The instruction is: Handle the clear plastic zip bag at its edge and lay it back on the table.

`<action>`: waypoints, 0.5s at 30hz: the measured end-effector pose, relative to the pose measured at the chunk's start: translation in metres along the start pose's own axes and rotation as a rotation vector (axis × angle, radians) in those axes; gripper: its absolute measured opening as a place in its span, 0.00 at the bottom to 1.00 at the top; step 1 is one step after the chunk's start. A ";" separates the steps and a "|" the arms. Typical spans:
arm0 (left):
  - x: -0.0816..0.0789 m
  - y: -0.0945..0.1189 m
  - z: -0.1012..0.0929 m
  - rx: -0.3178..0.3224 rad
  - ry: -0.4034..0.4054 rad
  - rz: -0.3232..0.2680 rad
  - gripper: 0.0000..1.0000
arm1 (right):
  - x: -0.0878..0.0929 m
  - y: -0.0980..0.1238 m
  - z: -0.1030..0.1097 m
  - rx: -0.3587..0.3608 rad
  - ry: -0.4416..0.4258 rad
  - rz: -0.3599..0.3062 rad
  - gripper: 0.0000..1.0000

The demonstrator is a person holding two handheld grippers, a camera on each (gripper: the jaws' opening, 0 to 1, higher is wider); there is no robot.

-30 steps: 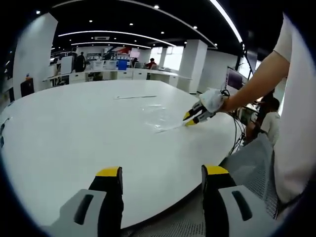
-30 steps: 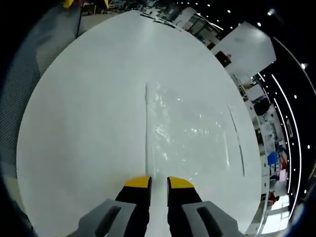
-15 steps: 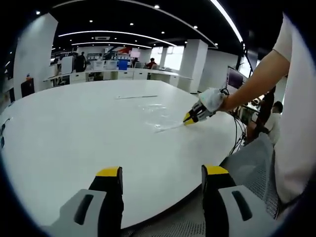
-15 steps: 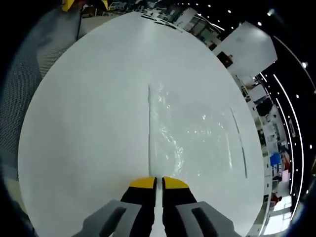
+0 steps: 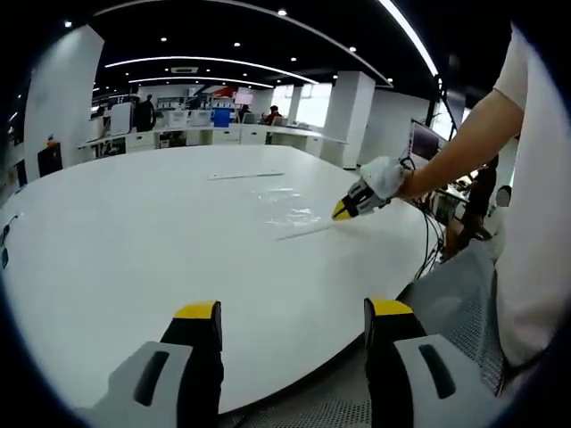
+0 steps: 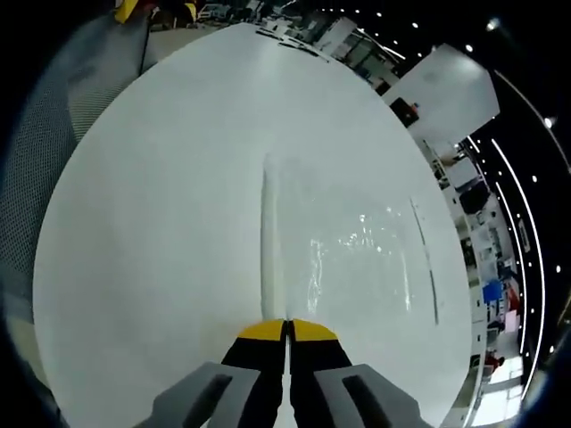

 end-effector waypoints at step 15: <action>0.001 0.000 -0.001 0.011 -0.011 0.010 0.63 | -0.012 0.029 -0.010 0.045 0.032 -0.030 0.00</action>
Point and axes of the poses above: the point that each gripper's makers call its tool centre point, and the gripper's own axes: y roughly backward along the fingers, z roughly to its left, x roughly out of its underside, the point moved 10 cm from there along y, roughly backward along the fingers, and after that the axes turned 4 degrees about -z, right-handed, at the moved point
